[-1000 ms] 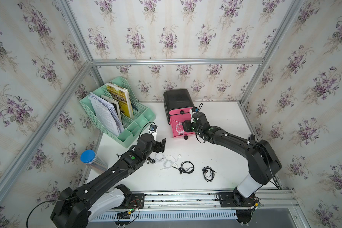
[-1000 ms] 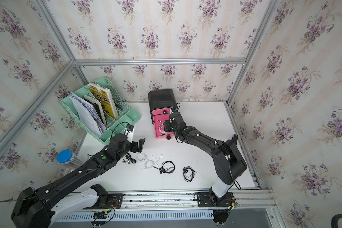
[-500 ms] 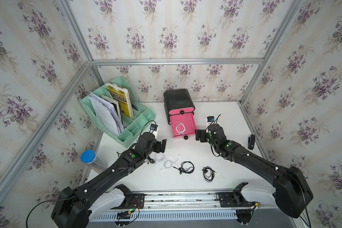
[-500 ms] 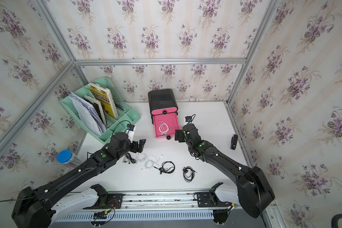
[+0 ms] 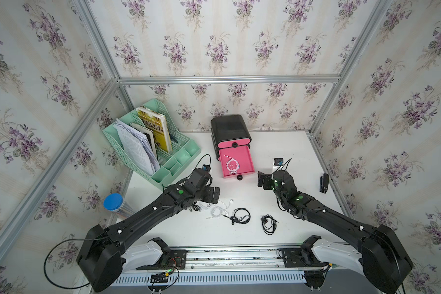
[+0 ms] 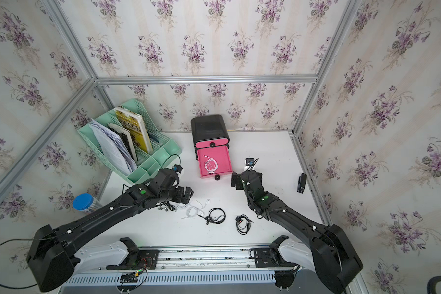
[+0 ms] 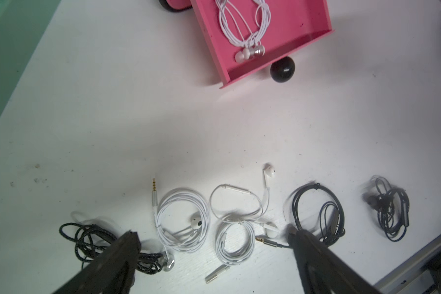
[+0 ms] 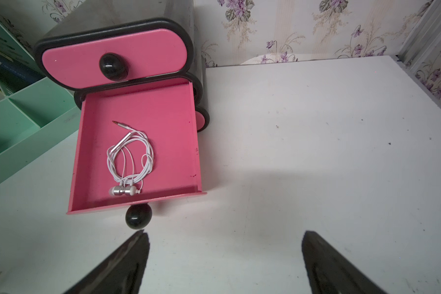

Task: Place the wired earphones into the drawer by color
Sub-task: Pick up the wired earphones from the center of the board.

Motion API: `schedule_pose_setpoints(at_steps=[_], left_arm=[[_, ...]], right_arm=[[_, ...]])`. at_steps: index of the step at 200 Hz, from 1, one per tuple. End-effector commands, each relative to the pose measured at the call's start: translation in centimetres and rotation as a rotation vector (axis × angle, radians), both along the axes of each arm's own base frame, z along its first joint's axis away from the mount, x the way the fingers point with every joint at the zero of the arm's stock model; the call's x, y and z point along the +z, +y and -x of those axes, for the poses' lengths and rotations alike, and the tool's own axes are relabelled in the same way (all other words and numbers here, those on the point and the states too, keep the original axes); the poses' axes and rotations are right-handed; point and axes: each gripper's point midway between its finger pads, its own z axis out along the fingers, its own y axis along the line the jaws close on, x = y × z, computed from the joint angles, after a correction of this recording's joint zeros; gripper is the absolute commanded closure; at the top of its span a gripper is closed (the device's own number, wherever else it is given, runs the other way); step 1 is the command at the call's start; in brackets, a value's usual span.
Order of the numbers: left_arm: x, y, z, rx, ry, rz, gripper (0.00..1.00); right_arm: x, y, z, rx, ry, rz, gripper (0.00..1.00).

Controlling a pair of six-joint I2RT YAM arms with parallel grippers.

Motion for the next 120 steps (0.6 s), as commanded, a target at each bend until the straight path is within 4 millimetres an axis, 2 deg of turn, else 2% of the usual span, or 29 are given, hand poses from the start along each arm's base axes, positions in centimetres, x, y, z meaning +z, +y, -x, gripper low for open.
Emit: schedule_pose_setpoints(at_steps=[1,52,91,96,120], left_arm=[[-1.6,0.9,1.5,-0.010,0.092,-0.074,0.01],[-3.1,1.7,2.0,-0.051,0.172,-0.195,0.09],[-4.3,0.9,1.8,-0.105,0.209,-0.222,0.20],[-5.3,0.9,1.8,-0.109,0.236,-0.244,0.21],[-6.1,0.5,1.4,-0.122,0.248,-0.256,0.26]], right_arm=[[1.4,-0.4,-0.2,-0.027,-0.052,-0.031,0.03],[1.9,-0.9,0.1,-0.040,-0.073,-0.038,0.03],[1.8,-0.9,0.1,-0.042,-0.065,-0.029,0.03],[1.7,-0.9,0.1,-0.043,-0.065,-0.027,0.03],[1.6,-1.0,0.1,-0.047,-0.064,-0.025,0.03]])
